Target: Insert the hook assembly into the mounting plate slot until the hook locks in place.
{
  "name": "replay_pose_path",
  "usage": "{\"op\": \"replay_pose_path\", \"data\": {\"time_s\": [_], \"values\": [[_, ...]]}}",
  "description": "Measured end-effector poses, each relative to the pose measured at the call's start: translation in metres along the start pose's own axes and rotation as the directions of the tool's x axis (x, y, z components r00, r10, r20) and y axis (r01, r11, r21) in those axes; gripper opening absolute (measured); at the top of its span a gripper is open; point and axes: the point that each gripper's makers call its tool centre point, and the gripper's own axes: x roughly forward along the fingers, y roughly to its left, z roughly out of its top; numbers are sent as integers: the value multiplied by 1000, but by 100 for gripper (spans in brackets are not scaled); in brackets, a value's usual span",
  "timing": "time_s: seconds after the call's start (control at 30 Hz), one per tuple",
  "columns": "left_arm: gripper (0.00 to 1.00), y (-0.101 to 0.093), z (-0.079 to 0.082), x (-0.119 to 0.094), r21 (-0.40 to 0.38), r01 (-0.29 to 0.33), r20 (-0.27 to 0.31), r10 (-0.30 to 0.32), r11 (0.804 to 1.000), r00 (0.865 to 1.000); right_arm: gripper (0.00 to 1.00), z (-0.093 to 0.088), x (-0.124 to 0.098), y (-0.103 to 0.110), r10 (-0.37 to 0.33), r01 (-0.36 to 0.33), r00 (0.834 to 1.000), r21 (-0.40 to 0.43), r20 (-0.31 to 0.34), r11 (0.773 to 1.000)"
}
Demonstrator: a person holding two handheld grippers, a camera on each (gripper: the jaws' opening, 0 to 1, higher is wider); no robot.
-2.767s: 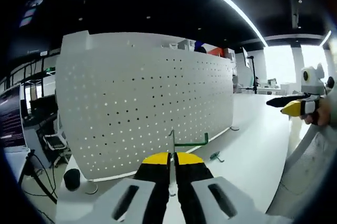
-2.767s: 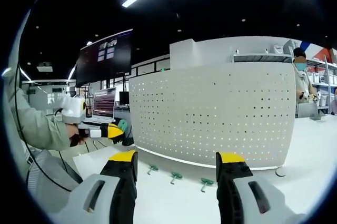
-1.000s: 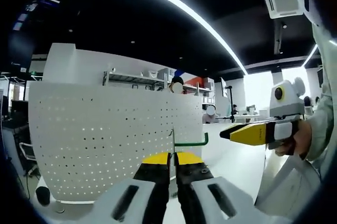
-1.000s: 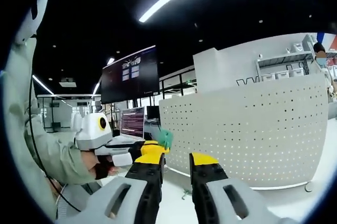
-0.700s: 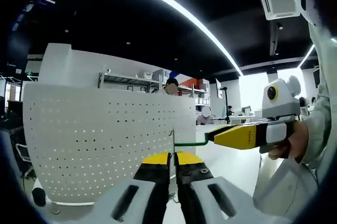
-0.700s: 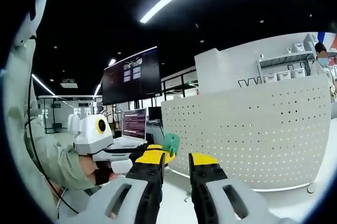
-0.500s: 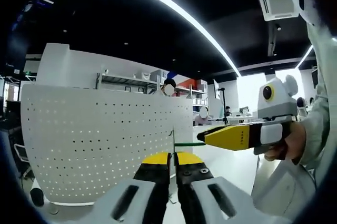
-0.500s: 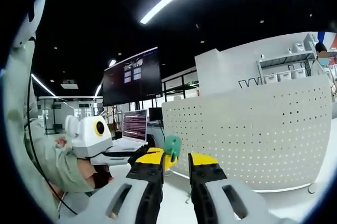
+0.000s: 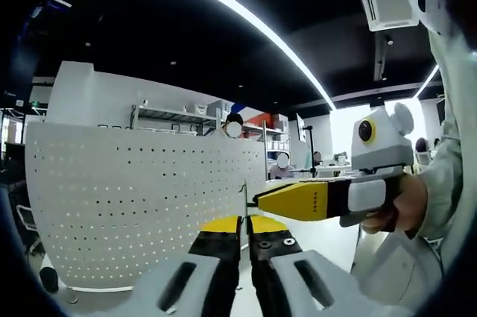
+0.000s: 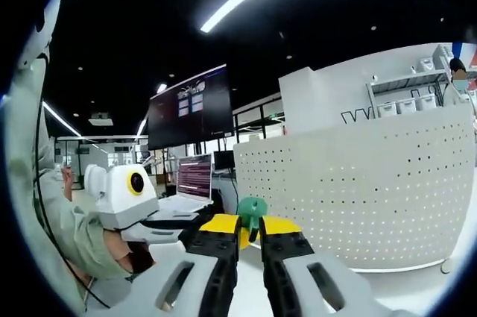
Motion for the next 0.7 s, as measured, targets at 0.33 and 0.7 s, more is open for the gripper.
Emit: {"op": "replay_pose_path", "data": {"time_s": [0.33, 0.7], "values": [[3, 0, -2, -2, 0, -2, -4, 2, 1000, 1000, 3, -3, 4, 0, -9, 9, 1000, -3, -3, 1000], [4, 4, -5, -4, 5, -6, -14, 6, 1000, 1000, 1, -7, 9, 3, -13, 13, 1000, -23, -8, 1000]]}}
